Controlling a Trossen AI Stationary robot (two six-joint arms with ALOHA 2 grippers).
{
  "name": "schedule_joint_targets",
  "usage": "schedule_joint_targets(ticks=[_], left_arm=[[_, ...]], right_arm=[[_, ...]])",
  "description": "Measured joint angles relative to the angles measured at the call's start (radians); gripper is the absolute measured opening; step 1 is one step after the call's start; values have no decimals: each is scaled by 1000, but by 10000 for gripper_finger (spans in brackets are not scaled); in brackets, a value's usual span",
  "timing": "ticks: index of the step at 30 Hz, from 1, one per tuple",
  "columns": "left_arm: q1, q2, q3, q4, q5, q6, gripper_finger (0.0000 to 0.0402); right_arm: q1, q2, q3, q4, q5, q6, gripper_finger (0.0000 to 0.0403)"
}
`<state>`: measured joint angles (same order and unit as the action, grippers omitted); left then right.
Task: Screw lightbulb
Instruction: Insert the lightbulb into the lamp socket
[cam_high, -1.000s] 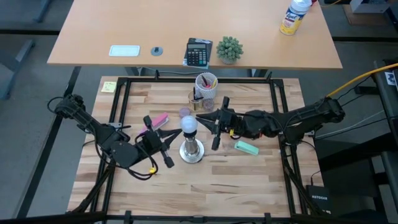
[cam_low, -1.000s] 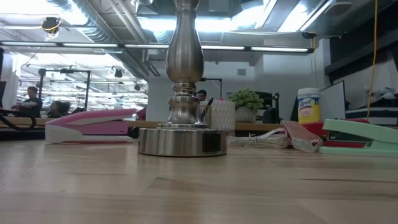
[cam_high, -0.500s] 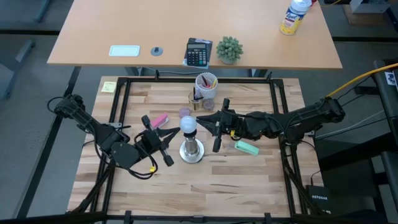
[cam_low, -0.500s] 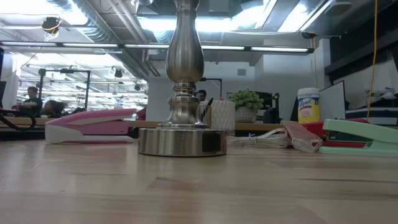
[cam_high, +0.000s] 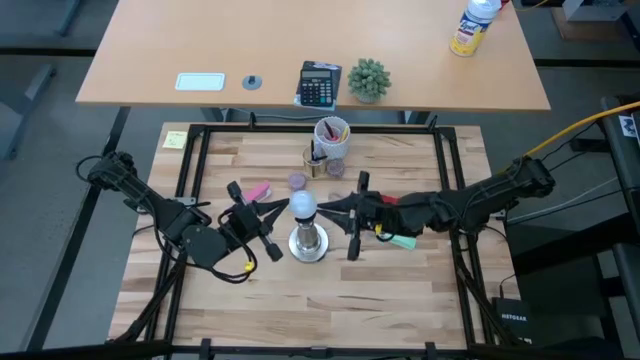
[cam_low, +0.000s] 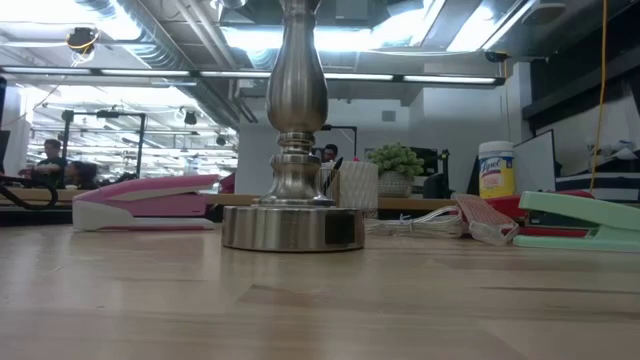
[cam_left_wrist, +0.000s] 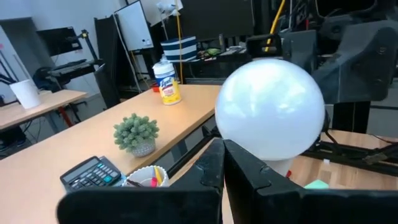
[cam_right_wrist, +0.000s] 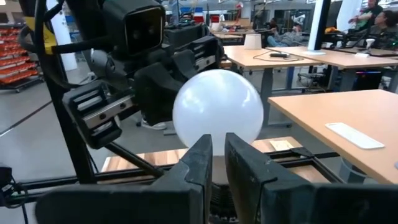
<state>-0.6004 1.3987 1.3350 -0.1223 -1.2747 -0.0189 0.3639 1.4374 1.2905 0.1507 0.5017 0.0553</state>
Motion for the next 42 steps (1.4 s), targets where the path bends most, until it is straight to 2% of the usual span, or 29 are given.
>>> schedule_joint_targets(ticks=[14,27,42], left_arm=[[0,0,0,-1,5,0,1],[-2,0,0,-2,-5,4,1],[-2,0,0,-2,-11,4,1]], right_arm=[[6,0,0,2,31,0,48],[2,0,0,12,138,-8,48],[2,0,0,9,146,-9,48]])
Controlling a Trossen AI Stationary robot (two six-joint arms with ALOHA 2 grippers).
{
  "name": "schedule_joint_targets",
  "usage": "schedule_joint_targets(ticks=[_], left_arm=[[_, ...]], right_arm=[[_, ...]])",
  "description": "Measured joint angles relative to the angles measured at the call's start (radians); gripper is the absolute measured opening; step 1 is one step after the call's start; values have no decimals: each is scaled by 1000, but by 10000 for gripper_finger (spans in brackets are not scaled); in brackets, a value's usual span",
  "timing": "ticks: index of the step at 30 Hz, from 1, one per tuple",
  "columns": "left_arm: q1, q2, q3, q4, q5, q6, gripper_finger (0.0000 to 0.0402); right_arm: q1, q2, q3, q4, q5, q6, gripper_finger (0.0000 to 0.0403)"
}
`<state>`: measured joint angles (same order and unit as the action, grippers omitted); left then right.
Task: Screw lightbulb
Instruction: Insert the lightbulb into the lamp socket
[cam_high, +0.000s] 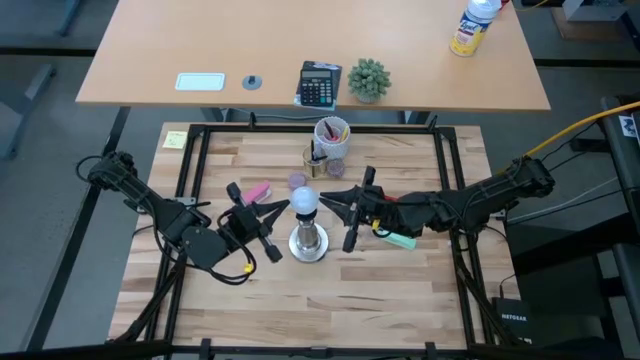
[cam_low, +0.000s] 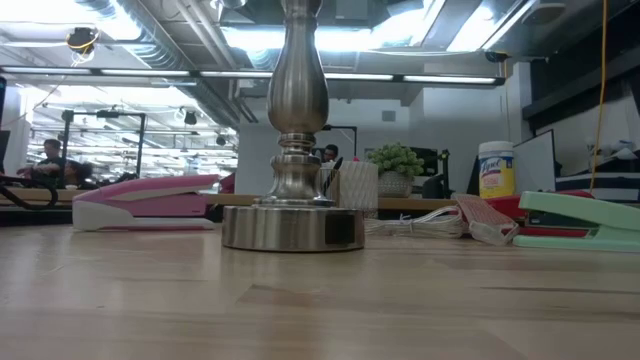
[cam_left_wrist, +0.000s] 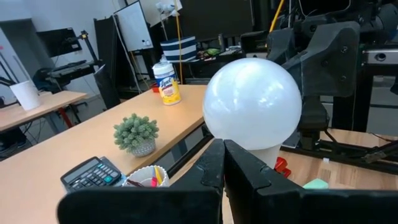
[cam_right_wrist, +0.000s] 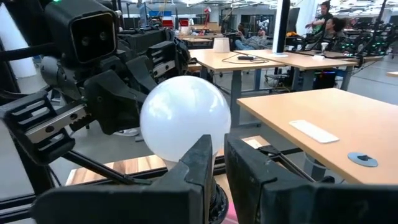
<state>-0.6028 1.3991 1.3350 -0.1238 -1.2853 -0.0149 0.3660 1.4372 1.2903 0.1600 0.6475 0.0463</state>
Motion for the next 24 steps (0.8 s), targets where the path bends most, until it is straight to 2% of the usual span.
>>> schedule_joint_targets(ticks=[6,14,18,24], left_arm=[[0,0,0,0,-9,-3,1],[-8,0,0,0,-21,6,1],[-42,0,0,9,-50,12,1],[-101,0,0,12,-23,-45,1]], right_arm=[[0,-1,0,2,51,0,48],[0,-2,0,2,53,-2,48],[0,-2,0,7,54,-33,48],[-11,-2,0,42,69,-105,48]])
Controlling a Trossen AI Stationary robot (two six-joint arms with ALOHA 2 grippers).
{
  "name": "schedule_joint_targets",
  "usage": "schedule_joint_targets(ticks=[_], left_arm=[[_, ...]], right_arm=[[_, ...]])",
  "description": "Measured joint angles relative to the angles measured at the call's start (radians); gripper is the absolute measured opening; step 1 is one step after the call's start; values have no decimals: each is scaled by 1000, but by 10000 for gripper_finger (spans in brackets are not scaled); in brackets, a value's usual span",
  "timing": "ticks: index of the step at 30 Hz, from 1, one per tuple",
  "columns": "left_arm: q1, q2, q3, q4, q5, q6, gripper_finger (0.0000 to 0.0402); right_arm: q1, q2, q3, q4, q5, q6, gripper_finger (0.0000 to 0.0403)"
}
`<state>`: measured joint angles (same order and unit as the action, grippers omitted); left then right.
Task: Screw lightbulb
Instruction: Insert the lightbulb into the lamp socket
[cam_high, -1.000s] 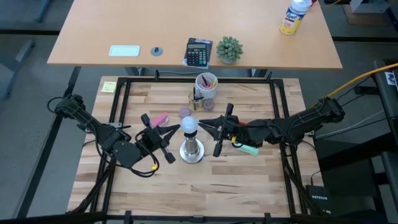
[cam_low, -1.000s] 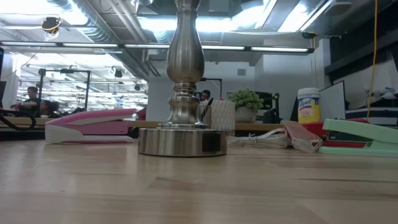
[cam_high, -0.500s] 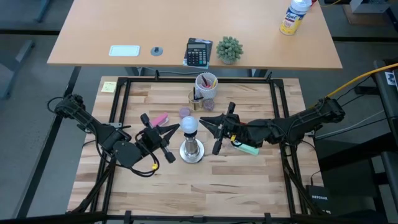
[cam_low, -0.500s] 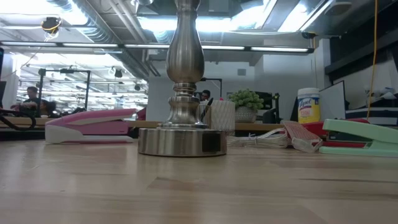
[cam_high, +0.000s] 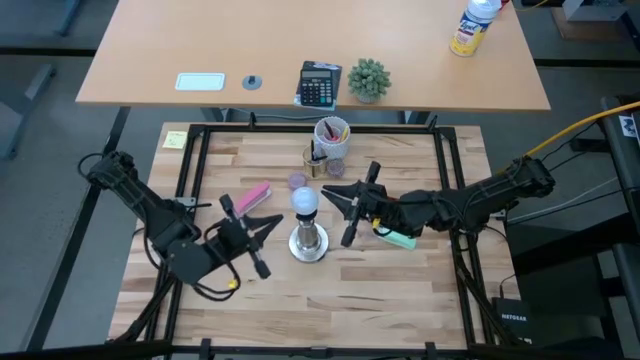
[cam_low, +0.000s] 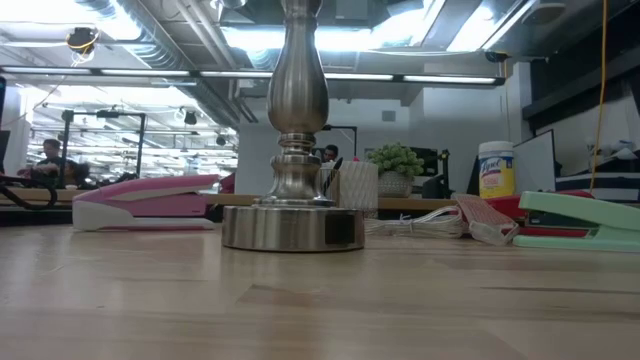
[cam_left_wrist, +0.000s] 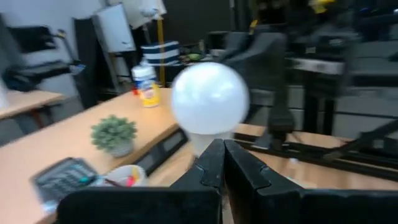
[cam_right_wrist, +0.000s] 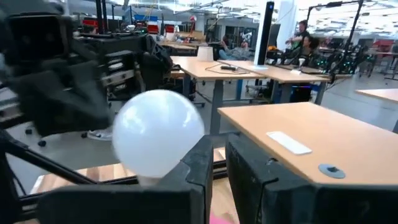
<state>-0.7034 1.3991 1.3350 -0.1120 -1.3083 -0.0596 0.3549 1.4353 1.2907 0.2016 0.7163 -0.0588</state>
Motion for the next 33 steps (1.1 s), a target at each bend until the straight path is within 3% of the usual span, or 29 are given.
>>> schedule_joint_targets(ticks=[9,21,33], left_arm=[[39,29,0,0,195,-96,1],[70,50,-1,169,201,100,1],[75,50,-1,177,128,159,1]], right_arm=[[-73,0,0,7,-132,32,48],[-74,0,0,-27,-186,35,48],[-74,0,0,-26,-207,34,48]])
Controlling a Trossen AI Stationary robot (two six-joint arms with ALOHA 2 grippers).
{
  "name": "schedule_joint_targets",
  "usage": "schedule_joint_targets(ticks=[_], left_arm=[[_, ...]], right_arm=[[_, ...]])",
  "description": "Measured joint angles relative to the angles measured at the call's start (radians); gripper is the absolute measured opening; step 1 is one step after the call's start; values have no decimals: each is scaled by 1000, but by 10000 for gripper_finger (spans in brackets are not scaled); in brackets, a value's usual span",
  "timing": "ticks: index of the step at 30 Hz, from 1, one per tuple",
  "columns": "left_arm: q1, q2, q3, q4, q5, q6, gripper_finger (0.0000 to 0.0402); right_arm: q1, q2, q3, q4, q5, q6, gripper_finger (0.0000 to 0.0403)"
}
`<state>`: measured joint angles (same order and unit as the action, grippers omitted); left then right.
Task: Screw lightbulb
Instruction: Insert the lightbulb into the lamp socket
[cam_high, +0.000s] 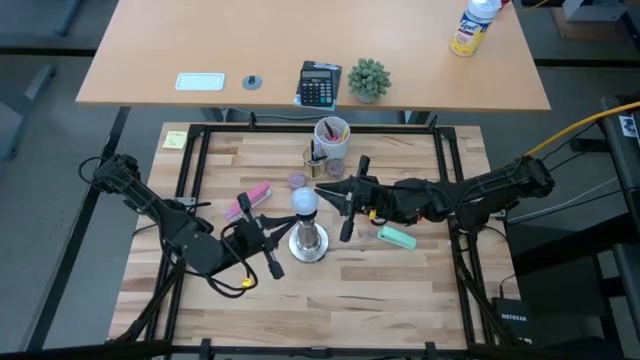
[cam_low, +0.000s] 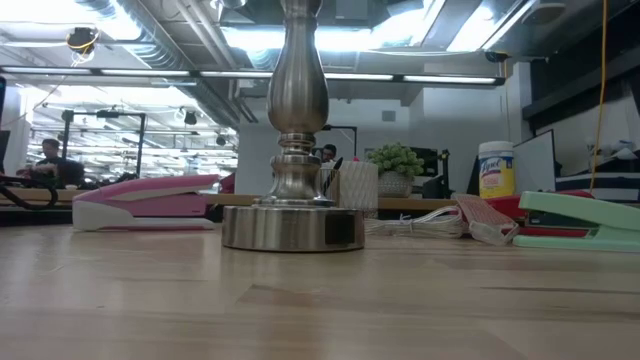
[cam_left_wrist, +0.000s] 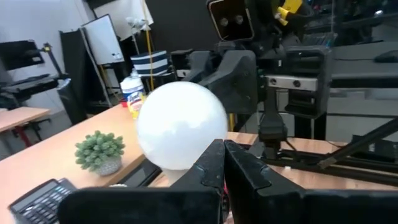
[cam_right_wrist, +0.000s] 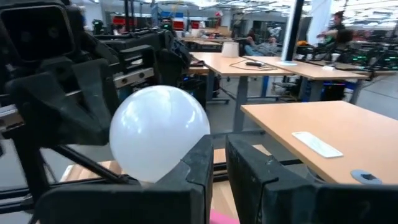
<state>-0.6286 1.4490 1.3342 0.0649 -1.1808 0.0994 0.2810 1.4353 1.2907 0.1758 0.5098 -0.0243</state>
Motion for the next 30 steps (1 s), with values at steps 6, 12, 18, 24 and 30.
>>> schedule_joint_targets(ticks=[6,12,18,24,30], left_arm=[[0,0,0,-1,-56,18,1],[0,0,0,-2,-74,23,1],[-1,0,0,-6,-88,37,1],[0,-1,0,-9,-92,37,1],[2,-2,0,-11,-100,36,1]], right_arm=[[0,0,0,0,-34,0,48],[0,0,0,0,-35,0,48],[4,0,0,-1,-66,1,48],[34,0,0,-3,-56,1,48],[56,-2,1,-19,-12,1,48]])
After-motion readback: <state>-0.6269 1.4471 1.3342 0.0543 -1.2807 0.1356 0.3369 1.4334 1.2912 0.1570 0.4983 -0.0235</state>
